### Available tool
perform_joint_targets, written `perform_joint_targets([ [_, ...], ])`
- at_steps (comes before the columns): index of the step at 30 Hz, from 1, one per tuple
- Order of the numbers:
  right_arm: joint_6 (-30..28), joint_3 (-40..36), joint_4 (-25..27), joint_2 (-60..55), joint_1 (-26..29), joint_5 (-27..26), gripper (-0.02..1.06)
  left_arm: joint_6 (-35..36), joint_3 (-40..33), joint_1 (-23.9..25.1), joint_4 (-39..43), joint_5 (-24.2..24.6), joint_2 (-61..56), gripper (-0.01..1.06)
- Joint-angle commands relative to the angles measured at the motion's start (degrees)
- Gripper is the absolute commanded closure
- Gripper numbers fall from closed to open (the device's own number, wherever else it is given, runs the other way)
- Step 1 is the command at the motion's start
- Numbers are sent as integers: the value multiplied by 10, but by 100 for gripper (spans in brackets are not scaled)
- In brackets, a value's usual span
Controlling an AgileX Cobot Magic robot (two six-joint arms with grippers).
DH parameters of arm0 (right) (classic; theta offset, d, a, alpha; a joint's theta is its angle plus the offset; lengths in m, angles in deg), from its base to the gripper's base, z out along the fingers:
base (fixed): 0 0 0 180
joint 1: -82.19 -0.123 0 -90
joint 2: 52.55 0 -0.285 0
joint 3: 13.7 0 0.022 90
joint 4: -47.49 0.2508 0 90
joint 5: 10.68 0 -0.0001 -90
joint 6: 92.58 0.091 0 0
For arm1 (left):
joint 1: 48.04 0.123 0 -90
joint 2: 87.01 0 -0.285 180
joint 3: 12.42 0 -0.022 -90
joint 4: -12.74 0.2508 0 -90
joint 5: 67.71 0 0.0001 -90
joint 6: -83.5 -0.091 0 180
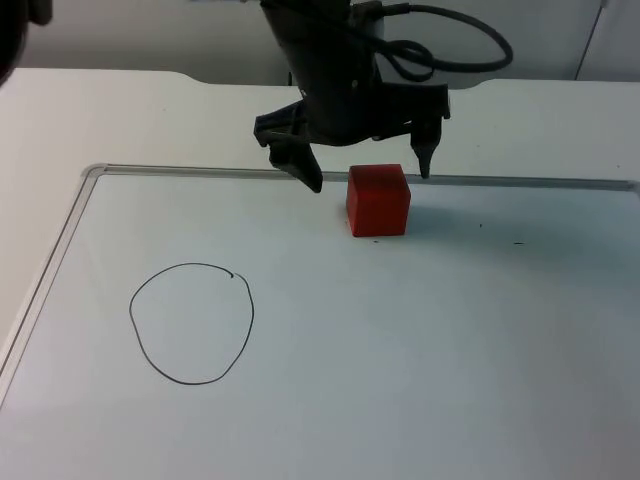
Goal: Pick up one cube with the left hand and another cube with the right hand. First place the cube in the right hand at the target position, then stack the cube in the left hand on top.
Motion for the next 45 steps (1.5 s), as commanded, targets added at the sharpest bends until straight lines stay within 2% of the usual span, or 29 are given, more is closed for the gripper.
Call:
perform_joint_targets([
  [1, -4, -3, -1, 2, 0, -12, 105, 4, 54, -3, 14, 56, 23, 1],
  [2, -4, -3, -1, 2, 0, -12, 105, 4, 54, -3, 14, 56, 23, 1],
  [4, -4, -3, -1, 2, 0, -12, 105, 6, 77, -4, 36, 97, 39, 1],
  [7, -4, -3, -1, 2, 0, -12, 105, 15, 75, -4, 39, 98, 39, 1],
  [15, -4, -3, -1, 2, 0, -12, 105, 21, 75, -11, 9, 49, 45, 1],
  [30, -4, -3, -1, 2, 0, -12, 105, 23, 75, -23, 28, 44, 57, 2],
  [32, -4, -3, -1, 2, 0, -12, 105, 23, 75, -23, 28, 44, 57, 9],
  [33, -4, -3, -1, 2, 0, -12, 105, 23, 75, -23, 28, 45, 57, 17],
  [34, -4, -3, -1, 2, 0, -12, 105, 23, 75, -23, 28, 45, 57, 17],
  [39, -4, -3, -1, 2, 0, -12, 105, 18, 75, -23, 23, 43, 57, 63],
  [40, -4, -3, -1, 2, 0, -12, 105, 18, 75, -23, 23, 43, 57, 63],
  [43, -4, -3, -1, 2, 0, -12, 105, 18, 75, -23, 18, 38, 57, 80],
  [45, -4, -3, -2, 2, 0, -12, 105, 20, 75, -23, 16, 38, 57, 83],
])
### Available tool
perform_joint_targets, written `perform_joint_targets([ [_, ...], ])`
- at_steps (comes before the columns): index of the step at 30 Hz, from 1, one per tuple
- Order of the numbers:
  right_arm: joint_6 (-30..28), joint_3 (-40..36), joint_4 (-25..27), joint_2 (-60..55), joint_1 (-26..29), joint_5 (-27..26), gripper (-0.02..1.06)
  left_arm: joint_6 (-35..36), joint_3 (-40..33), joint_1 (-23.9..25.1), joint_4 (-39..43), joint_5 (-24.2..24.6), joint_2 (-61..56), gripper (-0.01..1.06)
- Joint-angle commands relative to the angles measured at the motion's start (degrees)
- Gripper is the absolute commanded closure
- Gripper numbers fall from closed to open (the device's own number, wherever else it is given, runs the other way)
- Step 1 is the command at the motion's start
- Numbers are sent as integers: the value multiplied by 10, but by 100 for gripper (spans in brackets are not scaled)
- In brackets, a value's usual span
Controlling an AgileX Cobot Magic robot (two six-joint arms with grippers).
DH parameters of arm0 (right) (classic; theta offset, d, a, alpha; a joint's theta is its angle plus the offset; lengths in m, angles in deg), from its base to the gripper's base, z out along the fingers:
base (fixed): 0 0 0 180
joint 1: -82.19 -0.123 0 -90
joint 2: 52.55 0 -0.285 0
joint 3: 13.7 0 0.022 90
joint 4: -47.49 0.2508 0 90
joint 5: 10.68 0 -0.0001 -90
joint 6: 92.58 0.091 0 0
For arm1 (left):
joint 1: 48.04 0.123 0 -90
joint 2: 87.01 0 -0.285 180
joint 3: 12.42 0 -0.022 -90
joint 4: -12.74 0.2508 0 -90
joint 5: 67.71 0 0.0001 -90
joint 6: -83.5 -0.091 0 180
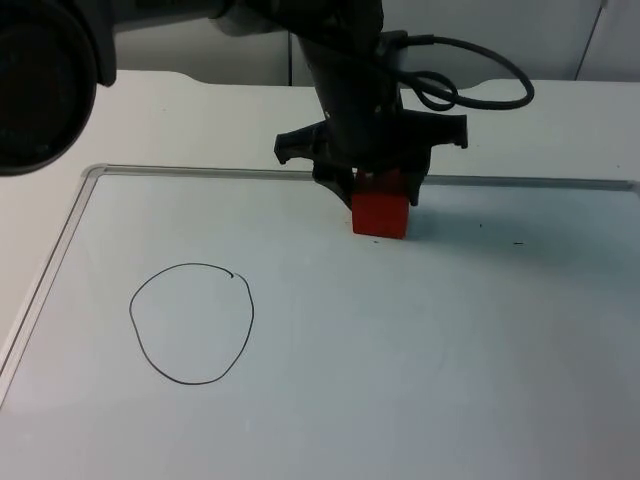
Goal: Pick up one cube with the left hand and another cube with the right hand. First place the cube in the right hand at the target position, then stack the cube in the left hand on top.
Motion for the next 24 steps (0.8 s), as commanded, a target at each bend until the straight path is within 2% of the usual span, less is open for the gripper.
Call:
perform_joint_targets([
  [1, -3, -3, -3, 2, 0, -12, 105, 9, 4, -3, -9, -3, 0, 85],
  [9, -3, -3, -3, 2, 0, -18, 105, 3, 4, -3, -12, 18, -24, 85],
  [15, -3, -3, -3, 2, 0, -20, 105, -77, 4, -3, -4, 42, -87, 85],
  [18, -3, -3, -3, 2, 0, -20, 105, -129, 4, -3, 8, 58, -133, 101],
  [20, -3, -3, -3, 2, 0, -20, 105, -152, 4, -3, 12, 66, -156, 105],
  [24, -3, -3, -3, 2, 0, -20, 105, -180, 4, -3, 20, 77, -204, 105],
])
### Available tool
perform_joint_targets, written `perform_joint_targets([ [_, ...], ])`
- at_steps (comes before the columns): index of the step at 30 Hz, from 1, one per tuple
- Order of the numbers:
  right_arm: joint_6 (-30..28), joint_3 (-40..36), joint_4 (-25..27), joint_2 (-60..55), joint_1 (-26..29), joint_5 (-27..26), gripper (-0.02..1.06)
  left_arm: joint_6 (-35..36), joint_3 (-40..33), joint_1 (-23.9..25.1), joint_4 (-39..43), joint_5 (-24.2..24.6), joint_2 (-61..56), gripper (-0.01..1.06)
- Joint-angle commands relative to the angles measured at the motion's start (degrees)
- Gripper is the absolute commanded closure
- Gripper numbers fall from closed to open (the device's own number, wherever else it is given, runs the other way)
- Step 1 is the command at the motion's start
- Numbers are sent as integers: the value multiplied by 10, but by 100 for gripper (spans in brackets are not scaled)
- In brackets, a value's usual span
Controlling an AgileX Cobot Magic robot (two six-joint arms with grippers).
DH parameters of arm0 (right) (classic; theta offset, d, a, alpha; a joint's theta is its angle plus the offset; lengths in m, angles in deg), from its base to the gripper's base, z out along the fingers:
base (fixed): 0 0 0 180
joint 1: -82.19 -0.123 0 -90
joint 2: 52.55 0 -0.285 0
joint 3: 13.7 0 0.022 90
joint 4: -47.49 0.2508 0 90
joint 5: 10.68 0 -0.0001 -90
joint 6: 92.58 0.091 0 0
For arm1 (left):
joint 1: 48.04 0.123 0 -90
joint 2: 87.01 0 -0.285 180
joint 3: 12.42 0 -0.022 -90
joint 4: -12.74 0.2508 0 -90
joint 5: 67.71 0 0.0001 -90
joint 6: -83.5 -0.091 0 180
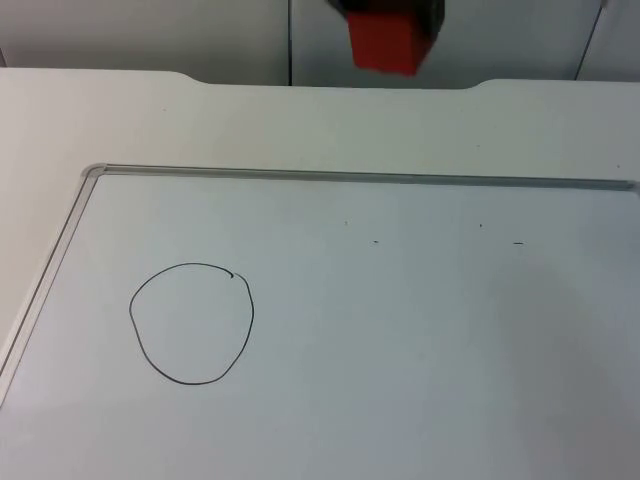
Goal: Pick up one cube with the left hand and another cube with the right hand. First place the cube in the right hand at the target position, then stack the cube in the left hand on top.
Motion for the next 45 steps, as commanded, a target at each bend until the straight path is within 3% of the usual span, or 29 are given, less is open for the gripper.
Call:
perform_joint_targets([
  [1, -3, -3, -2, 2, 0, -11, 105, -18, 2, -3, 4, 8, -30, 105],
  [13, -3, -3, -1, 2, 0, -11, 105, -92, 1, 9, 1, 50, -184, 105],
  [18, -3, -3, -1, 2, 0, -11, 105, -106, -23, 11, 6, 44, -241, 105],
  [20, -3, -3, -1, 2, 0, -11, 105, -108, -80, 12, 6, -7, -286, 105],
  [21, -3, -3, -1, 2, 0, -11, 105, -108, -80, 12, 6, -7, -286, 105],
  [25, -3, -3, -1, 2, 0, -11, 105, -97, -307, 12, 2, -212, -404, 105],
  [26, -3, -3, -1, 2, 0, -11, 105, -97, -307, 12, 2, -212, -404, 105],
  [29, -3, -3, 0, 2, 0, -11, 105, -97, -484, 12, 3, -320, -504, 105],
  [30, -3, -3, 0, 2, 0, -11, 105, -97, -484, 12, 3, -320, -504, 105],
  [32, -3, -3, 5, 2, 0, -16, 105, -97, -597, 12, 3, -346, -575, 105],
  [34, -4, -3, 12, 2, 0, -16, 105, -89, -658, 12, 3, -347, -627, 105],
  [36, -13, -3, 22, 2, 0, -16, 105, -79, -686, 12, 3, -347, -654, 105],
  [40, -83, -3, 113, -2, 0, -16, 105, -46, -761, 12, 4, -332, -740, 105],
  [41, -83, -3, 113, -2, 0, -16, 105, -46, -761, 12, 4, -332, -740, 105],
  [45, -139, -3, 191, -27, 0, -5, 105, -19, -794, 12, 12, -279, -790, 105],
])
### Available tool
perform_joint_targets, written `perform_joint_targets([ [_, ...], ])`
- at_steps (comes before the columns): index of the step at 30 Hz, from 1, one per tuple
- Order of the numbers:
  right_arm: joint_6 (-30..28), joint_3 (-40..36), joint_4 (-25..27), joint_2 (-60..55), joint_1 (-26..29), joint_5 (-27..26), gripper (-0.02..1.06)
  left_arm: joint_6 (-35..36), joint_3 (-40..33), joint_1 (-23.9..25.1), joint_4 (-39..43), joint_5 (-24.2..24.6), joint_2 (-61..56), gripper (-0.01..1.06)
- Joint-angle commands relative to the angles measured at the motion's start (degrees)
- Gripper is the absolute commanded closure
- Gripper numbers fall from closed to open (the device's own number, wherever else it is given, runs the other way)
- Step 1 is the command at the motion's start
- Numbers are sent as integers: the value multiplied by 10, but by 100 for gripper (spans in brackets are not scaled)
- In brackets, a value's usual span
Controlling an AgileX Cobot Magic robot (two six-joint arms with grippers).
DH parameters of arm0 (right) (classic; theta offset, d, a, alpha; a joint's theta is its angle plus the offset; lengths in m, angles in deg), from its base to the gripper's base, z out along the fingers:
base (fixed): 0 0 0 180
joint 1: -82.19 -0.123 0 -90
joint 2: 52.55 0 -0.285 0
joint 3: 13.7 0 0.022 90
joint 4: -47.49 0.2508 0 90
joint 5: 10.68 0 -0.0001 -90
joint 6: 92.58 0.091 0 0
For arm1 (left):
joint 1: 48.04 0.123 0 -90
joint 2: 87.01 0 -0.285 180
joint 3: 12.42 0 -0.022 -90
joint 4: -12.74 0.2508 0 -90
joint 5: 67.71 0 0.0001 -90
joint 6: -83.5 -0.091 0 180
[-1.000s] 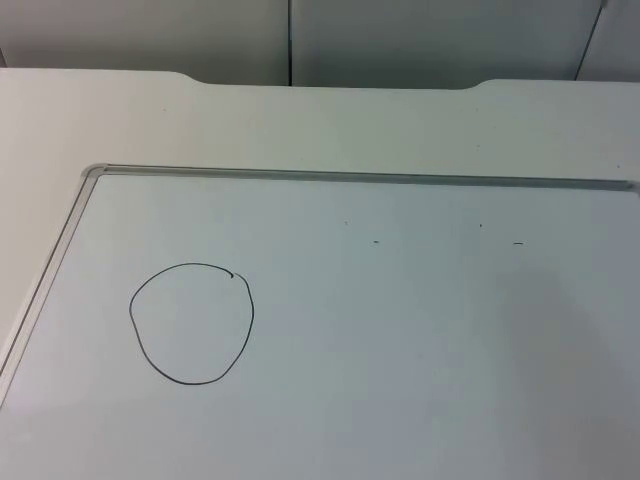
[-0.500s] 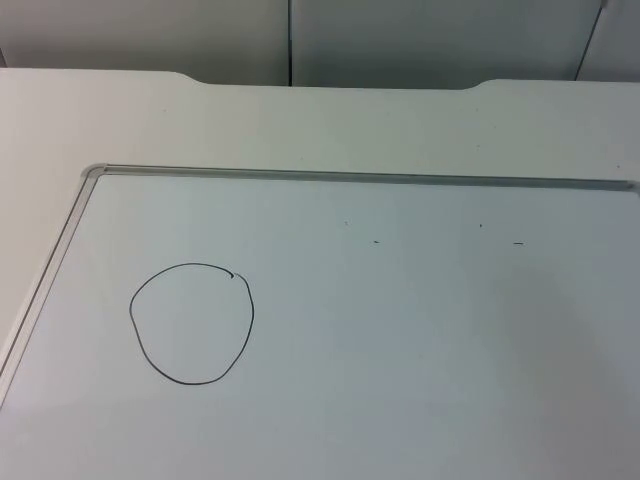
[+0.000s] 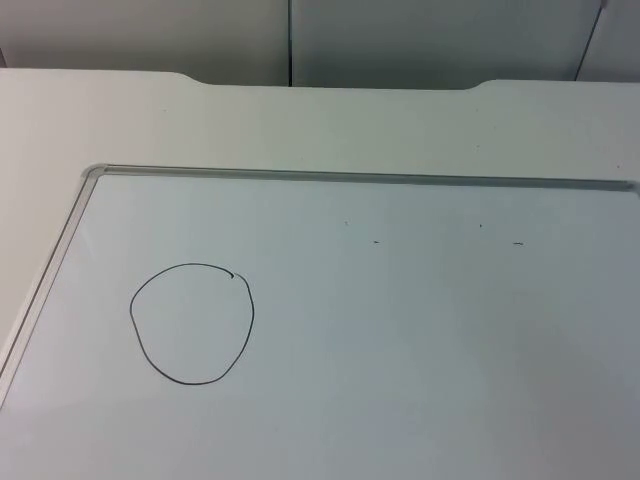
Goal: Pick up one cube with the left hand and another cube with the right hand. First place the cube in the right hand at the target position, then stack the cube in the left hand on top.
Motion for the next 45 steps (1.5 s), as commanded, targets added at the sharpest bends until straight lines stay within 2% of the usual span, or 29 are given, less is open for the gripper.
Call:
perform_joint_targets([
  [1, -29, -3, 33, -13, 0, -3, 105, 19, -11, 0, 3, 17, -19, 105],
  [5, -106, -3, 133, -73, -2, 23, 105, 46, -11, 0, 31, 64, -30, 105],
  [7, -115, -3, 144, -90, -9, 24, 105, 50, -11, 0, 31, 65, -30, 105],
  [12, -118, -3, 140, -160, -66, 17, 105, 58, -15, 0, 35, 65, -30, 105],
  [15, -120, 0, 140, -225, -128, -4, 105, 58, -15, 0, 35, 65, -30, 105],
  [16, -120, 0, 140, -225, -128, -4, 105, 58, -15, 0, 35, 65, -30, 105],
  [21, -125, -1, 140, -311, -199, -40, 105, 58, -15, 0, 35, 64, -30, 105],
  [27, -124, 13, 111, -383, -241, -43, 105, 58, -15, 0, 36, 61, -30, 105],
  [34, -83, 108, 60, -501, -277, -25, 105, 58, -15, 0, 38, 60, -30, 105],
  [45, -73, 319, 49, -681, -305, 93, 105, 58, -15, 0, 42, 56, -30, 105],
])
